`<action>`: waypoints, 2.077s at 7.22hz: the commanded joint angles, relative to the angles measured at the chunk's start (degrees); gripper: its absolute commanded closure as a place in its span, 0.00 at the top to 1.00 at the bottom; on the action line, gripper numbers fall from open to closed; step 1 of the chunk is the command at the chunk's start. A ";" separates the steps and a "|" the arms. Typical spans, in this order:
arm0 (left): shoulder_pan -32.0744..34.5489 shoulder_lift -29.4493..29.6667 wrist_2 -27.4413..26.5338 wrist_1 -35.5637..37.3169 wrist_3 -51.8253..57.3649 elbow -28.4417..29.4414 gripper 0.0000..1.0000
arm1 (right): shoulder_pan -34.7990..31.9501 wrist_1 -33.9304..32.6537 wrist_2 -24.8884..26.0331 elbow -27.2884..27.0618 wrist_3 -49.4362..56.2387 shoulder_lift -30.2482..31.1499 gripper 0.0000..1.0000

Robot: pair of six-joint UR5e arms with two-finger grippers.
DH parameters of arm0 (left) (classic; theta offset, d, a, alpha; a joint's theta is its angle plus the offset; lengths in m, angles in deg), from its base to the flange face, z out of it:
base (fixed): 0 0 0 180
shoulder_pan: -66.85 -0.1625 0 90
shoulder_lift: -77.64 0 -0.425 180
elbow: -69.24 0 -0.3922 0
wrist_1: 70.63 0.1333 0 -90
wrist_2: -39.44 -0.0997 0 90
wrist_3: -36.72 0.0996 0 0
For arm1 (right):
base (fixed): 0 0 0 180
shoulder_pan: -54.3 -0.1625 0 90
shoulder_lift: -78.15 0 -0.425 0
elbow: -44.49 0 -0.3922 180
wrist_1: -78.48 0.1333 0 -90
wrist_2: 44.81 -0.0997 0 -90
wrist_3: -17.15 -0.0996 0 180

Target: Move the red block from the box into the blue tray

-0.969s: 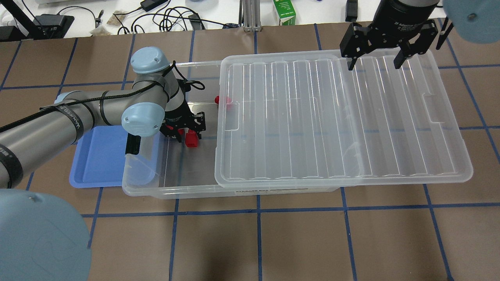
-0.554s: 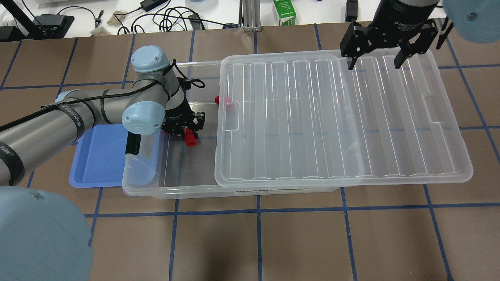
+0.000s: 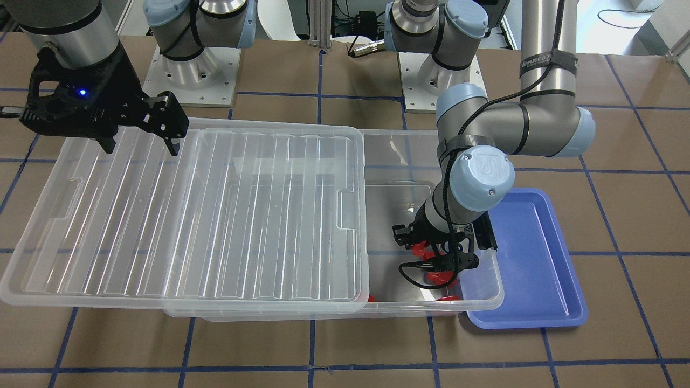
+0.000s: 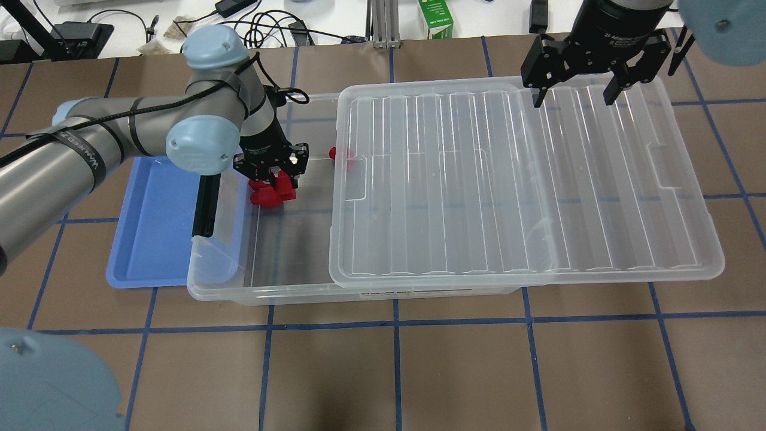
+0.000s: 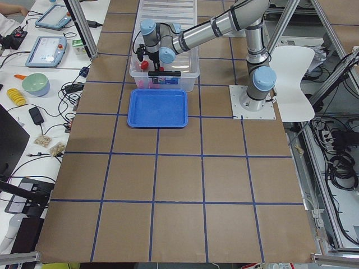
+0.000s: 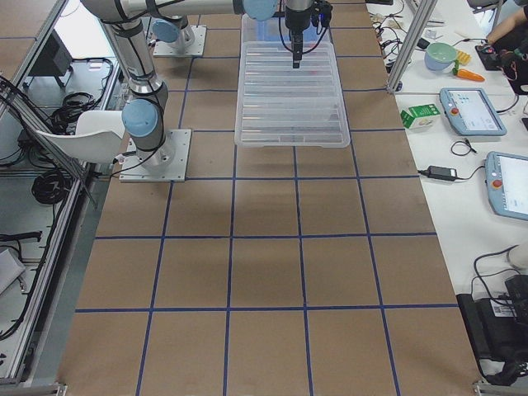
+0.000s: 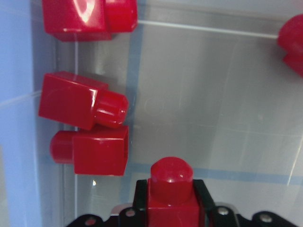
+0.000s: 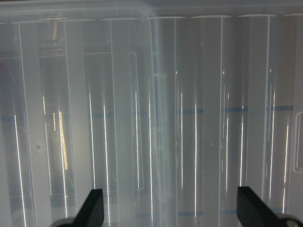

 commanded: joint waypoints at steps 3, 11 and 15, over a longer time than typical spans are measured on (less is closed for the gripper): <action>-2.23 -6.76 -0.98 -18.42 4.41 11.97 0.00 | 0.00 0.00 0.12 -0.09 0.07 0.03 1.00; -24.30 -4.40 -5.73 -12.01 33.35 4.46 0.00 | 10.14 0.17 0.21 0.44 13.63 0.99 1.00; -24.13 0.16 -3.12 -2.46 28.12 -2.25 0.00 | 31.68 -0.08 0.21 -0.88 38.28 1.88 1.00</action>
